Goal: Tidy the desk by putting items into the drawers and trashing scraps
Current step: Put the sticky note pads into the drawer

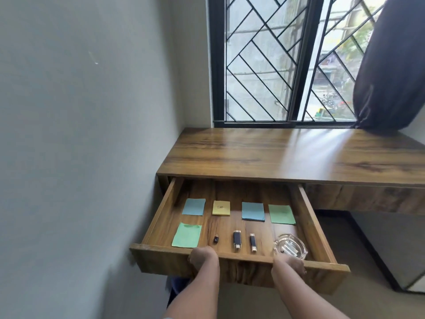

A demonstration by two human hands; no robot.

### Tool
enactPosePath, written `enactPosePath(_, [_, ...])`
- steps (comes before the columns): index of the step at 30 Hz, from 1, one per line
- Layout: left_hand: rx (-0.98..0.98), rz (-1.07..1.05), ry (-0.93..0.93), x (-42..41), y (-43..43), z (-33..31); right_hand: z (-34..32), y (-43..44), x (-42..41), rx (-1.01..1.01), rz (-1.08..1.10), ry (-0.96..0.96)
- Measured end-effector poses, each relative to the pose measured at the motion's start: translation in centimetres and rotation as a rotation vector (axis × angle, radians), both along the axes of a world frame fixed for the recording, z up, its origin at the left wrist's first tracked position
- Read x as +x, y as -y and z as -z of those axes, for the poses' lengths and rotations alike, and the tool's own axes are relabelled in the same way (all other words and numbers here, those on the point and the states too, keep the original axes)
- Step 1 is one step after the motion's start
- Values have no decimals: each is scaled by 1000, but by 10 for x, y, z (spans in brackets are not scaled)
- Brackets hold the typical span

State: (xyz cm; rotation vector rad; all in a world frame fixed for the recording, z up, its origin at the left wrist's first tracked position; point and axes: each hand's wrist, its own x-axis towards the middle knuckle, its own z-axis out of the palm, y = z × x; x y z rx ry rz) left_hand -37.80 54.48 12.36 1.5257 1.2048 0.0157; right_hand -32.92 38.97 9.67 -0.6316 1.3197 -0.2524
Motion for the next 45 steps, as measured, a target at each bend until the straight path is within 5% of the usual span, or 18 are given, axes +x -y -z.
enactPosePath(6, [1, -58, -6, 38, -8, 2, -5, -2, 41, -228, -148, -89])
enactPosePath(15, [-97, -105, 45, 110, -25, -1, -1, -1, 102, -224, -269, -51])
enactPosePath(19, [-156, -106, 58, 144, -38, 0, 6, -2, 125, -316, -639, 30])
enactPosePath(27, [-144, -163, 120, 197, -45, 4, 4, -8, 193, -430, -621, -144])
enactPosePath(35, [-157, -202, 158, 253, -42, 0, 12, -14, 261, -371, -497, -98])
enactPosePath(45, [-128, -198, 112, 320, -44, -13, -22, -20, 320, -343, -600, -45])
